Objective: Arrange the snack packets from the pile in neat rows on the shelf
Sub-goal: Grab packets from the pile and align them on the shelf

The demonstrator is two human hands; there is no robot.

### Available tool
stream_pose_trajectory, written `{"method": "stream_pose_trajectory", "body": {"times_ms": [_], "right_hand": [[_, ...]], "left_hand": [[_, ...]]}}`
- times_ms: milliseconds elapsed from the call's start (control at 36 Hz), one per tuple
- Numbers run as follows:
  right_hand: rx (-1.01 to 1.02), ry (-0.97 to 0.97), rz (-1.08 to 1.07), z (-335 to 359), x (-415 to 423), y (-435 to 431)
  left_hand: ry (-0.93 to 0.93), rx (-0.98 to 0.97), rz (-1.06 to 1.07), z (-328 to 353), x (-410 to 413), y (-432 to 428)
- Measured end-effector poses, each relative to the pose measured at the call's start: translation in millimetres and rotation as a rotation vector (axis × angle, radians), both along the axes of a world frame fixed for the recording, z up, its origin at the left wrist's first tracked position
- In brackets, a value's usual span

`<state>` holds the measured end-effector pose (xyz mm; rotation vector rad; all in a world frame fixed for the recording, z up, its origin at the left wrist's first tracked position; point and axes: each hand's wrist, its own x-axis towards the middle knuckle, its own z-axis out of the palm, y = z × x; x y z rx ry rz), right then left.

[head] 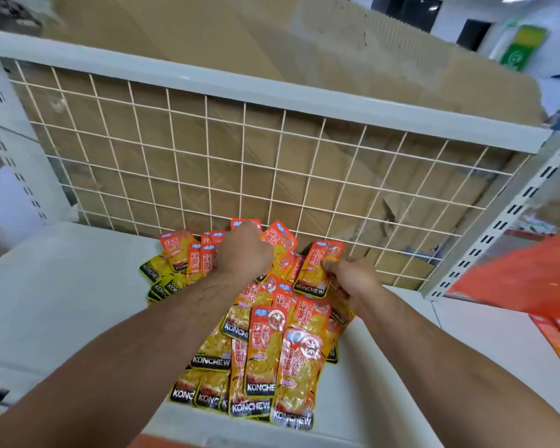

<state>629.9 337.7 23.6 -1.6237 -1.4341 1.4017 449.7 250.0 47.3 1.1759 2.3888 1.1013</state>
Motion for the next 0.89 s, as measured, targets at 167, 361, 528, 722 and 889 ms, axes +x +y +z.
{"method": "stream_pose_trajectory", "body": {"times_ms": [167, 361, 528, 722, 889], "right_hand": [[-0.024, 0.058, 0.133, 7.7, 28.5, -19.0], [0.034, 0.054, 0.169, 16.2, 82.7, -34.7], [0.057, 0.005, 0.152, 18.1, 158.7, -43.1], [0.099, -0.079, 0.104, 10.6, 273.0, -52.5], [0.046, -0.077, 0.023, 0.1, 379.4, -66.7]], "left_hand": [[-0.21, 0.041, 0.021, 2.8, 23.6, 5.4], [-0.255, 0.054, -0.067, -1.2, 81.7, 5.5], [-0.331, 0.031, -0.224, -5.7, 155.9, 3.7], [-0.478, 0.001, -0.259, -21.4, 265.8, 8.4], [-0.562, -0.028, -0.278, -32.0, 371.4, 2.0]]}}
